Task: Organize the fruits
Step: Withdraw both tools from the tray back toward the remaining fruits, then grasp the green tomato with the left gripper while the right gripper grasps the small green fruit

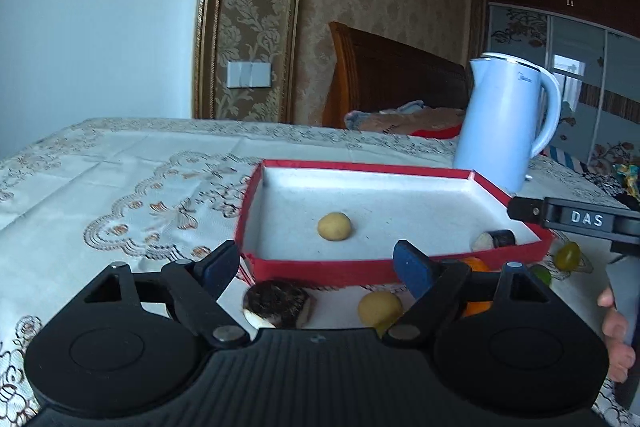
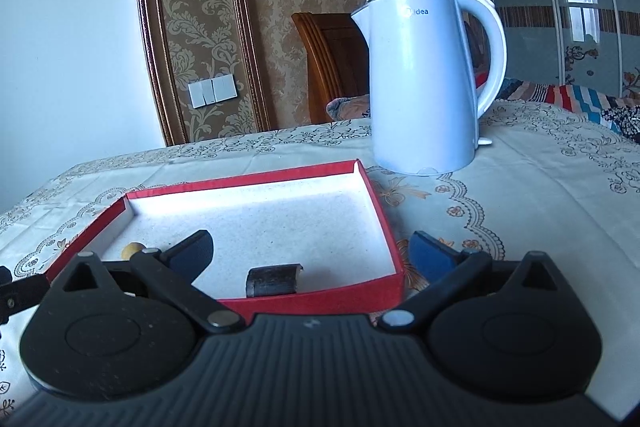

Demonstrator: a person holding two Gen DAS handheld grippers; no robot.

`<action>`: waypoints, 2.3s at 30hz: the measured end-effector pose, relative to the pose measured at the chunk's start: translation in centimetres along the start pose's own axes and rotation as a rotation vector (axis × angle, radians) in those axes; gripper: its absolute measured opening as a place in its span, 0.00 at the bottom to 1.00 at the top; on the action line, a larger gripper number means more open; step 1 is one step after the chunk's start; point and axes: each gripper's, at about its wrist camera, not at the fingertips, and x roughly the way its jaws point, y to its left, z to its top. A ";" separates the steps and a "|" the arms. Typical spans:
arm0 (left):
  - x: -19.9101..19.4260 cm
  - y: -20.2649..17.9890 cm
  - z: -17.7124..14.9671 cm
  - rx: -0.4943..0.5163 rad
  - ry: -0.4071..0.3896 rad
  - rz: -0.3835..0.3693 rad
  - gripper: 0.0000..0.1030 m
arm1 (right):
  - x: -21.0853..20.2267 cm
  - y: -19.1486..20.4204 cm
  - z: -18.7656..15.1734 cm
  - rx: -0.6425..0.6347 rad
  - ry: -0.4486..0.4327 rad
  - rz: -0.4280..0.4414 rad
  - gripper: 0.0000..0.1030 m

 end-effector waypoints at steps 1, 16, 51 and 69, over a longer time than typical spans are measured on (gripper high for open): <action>-0.1 0.0 -0.1 -0.002 0.013 -0.016 0.82 | -0.1 0.0 0.0 0.001 -0.001 -0.001 1.00; 0.1 -2.9 -1.7 0.138 0.093 -0.029 0.82 | -2.0 -0.9 -0.8 0.033 -0.009 0.007 1.00; 2.3 -2.8 -1.9 0.031 0.230 -0.083 0.40 | -4.1 -6.8 -2.5 0.236 0.028 -0.040 1.00; 2.1 -2.4 -2.0 0.004 0.228 -0.082 0.38 | -4.6 -5.3 -2.5 -0.038 0.147 -0.074 0.98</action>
